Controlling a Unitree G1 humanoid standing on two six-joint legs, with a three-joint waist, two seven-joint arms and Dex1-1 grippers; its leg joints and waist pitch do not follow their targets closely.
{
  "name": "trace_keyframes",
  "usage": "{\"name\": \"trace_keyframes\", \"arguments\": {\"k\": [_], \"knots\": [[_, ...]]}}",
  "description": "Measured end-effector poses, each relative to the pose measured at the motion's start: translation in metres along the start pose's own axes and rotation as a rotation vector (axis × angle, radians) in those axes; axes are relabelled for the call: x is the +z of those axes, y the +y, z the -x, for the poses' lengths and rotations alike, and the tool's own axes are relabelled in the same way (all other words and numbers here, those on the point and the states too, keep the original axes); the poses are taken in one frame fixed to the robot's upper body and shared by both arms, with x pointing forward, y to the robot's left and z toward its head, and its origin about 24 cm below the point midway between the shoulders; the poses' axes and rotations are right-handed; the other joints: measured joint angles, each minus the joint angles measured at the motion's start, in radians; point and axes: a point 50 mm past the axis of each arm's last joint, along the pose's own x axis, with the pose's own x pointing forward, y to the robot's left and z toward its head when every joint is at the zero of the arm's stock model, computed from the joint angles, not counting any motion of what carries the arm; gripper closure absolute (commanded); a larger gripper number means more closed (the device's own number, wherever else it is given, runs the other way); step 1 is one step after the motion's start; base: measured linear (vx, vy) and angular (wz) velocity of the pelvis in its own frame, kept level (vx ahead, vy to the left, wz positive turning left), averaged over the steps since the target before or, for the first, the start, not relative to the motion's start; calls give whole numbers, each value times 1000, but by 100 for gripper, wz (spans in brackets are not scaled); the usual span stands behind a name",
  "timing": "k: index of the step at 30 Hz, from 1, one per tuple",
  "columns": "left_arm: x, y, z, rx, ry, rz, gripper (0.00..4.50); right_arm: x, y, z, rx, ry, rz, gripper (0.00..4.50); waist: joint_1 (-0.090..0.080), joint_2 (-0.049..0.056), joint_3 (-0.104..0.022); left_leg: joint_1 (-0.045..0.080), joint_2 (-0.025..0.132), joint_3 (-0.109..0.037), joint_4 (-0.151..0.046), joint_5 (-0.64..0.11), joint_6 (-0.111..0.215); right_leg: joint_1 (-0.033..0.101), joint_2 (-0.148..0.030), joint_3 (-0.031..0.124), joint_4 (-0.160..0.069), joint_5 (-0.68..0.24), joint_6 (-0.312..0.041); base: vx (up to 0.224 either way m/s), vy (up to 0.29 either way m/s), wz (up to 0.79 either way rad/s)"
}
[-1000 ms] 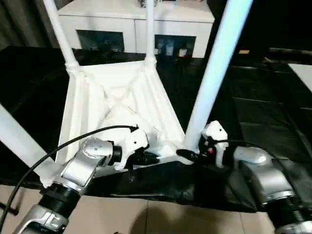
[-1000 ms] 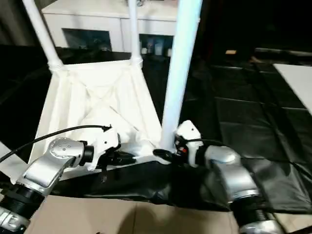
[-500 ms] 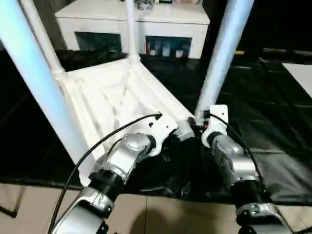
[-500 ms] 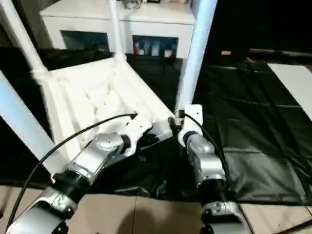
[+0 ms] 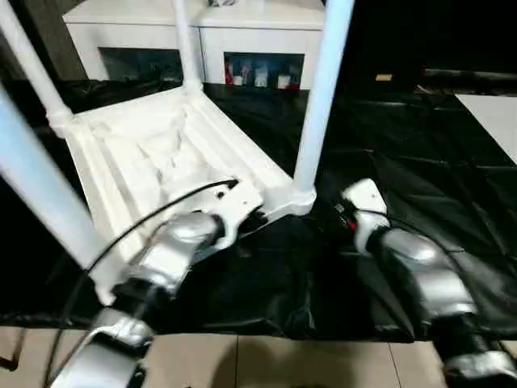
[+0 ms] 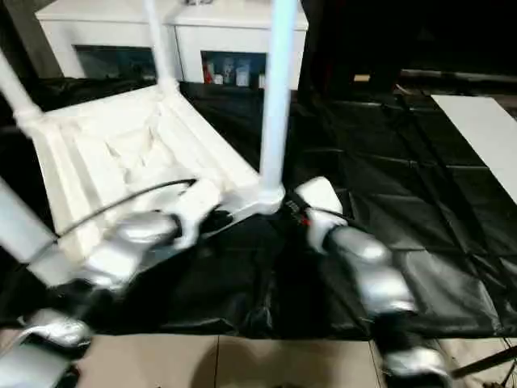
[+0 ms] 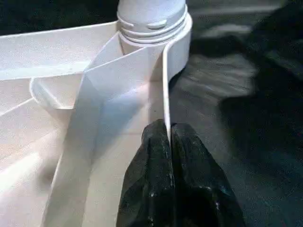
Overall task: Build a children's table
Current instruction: Rotate leg to tighten
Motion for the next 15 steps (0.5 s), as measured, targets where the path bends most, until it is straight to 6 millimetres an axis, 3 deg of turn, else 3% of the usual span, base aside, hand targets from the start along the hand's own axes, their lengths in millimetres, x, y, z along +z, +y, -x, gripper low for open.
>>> {"name": "trace_keyframes", "arguments": {"k": [4, 5, 8, 13, 15], "knots": [[-9, -12, 19, -194, -6, -12, 450, 1, 0, 13, 129, 7, 32, 37, 12, 0, 0, 2, 0, 1, 0, 0, 0, 1, 0, 0, 0, -1, -1, 0, 0, 0], [-9, -15, 20, -240, -6, -15, 450, 3, 1, 14, 150, 0, 35, 37, 24, 0, 0, 2, 1, 2, 0, -2, -2, 2, -1, 0, 0, -1, -1, 0, 0, 0], [-8, -22, 19, -298, -7, -23, 450, 8, 8, 10, 210, -31, 33, 37, 38, 0, 0, 3, 1, 6, 0, -3, -5, 4, -2, 2, 1, -1, -2, 0, 0, 0], [-9, -24, 21, -318, -7, -16, 450, 9, 14, 6, 254, -35, 32, 37, 34, -2, 1, 4, 1, 6, 1, -3, -5, 6, -2, 4, 1, 0, -2, 0, 0, 0], [-9, -24, 21, -318, -6, -17, 450, 8, 15, 6, 276, -32, 30, 63, 34, -3, 1, 4, 1, 6, 1, -3, -5, 6, -2, 3, 2, 0, -2, 0, 0, 0]]}}
